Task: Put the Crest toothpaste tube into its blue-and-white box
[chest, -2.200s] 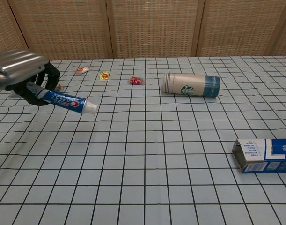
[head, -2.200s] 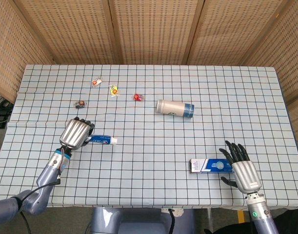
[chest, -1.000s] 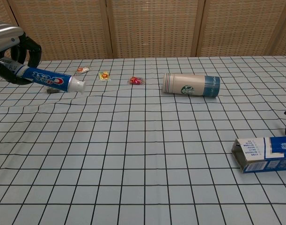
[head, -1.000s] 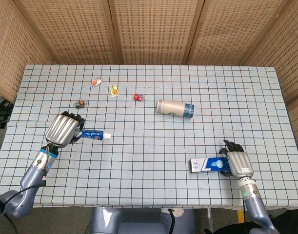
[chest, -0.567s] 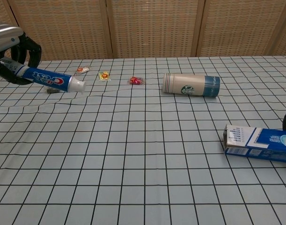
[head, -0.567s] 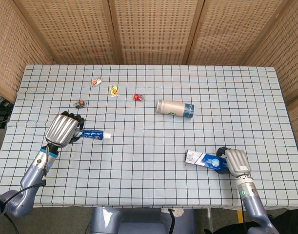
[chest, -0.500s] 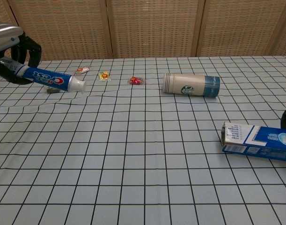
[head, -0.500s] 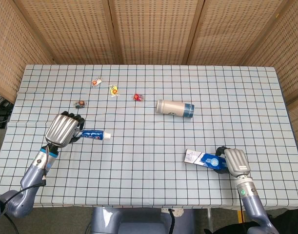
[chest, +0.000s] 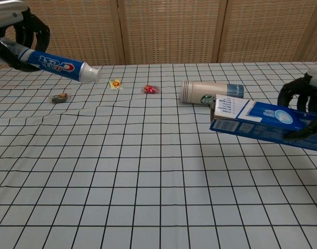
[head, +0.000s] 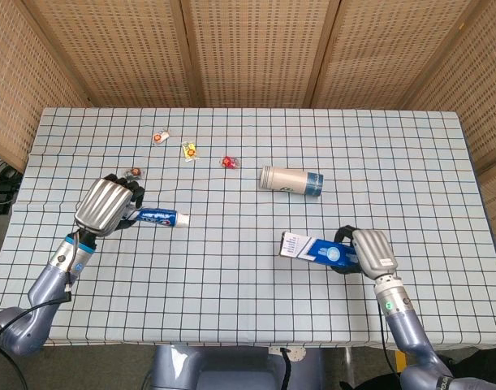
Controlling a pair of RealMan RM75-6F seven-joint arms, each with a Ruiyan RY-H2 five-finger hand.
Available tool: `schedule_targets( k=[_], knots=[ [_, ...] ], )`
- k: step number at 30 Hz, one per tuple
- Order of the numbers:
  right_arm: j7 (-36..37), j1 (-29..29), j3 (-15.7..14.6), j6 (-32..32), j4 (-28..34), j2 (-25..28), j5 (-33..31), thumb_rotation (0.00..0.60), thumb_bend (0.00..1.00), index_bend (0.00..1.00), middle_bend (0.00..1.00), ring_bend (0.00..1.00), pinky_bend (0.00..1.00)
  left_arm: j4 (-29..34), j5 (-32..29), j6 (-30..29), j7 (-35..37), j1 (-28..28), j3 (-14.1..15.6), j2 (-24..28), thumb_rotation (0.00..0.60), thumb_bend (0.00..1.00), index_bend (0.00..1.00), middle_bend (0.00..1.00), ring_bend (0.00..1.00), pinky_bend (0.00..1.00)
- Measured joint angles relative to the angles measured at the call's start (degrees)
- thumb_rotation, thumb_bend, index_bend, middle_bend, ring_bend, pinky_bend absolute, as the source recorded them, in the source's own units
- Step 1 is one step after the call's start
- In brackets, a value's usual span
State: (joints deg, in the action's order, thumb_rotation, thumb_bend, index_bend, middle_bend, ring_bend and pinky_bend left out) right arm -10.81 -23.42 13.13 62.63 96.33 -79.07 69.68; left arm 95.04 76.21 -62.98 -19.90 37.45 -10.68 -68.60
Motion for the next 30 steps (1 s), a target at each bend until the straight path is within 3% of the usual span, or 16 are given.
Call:
schedule_targets(
  k=[9,21,30],
  knots=[
    [-4.7,-5.8,4.9,-2.3,4.3,0.8,-7.7,0.6,0.21,0.72,0.54,0.6,0.62,5.3,-6.4,4.7,-3.4,4.7,-4.1,4.0,0.6,0.63,0.85,0.57,0.54,0.48],
    [-7.0,-11.2,9.1,-3.4,8.0,3.6,-16.9,0.6,0.21,0.72,0.54,0.6,0.62,5.3,-14.0,7.7,-9.3,11.9,-6.4,-0.1,0.6,0.63,0.85,0.57,0.54,0.48],
    [-6.7,-12.8,9.1,-2.5,10.1,5.5,-19.1,0.6,0.21,0.72,0.54,0.6,0.62,4.0,-17.2,6.7,-12.5,15.3,-6.8,-3.6,0.6,0.63,0.85,0.57,0.54,0.48]
  ],
)
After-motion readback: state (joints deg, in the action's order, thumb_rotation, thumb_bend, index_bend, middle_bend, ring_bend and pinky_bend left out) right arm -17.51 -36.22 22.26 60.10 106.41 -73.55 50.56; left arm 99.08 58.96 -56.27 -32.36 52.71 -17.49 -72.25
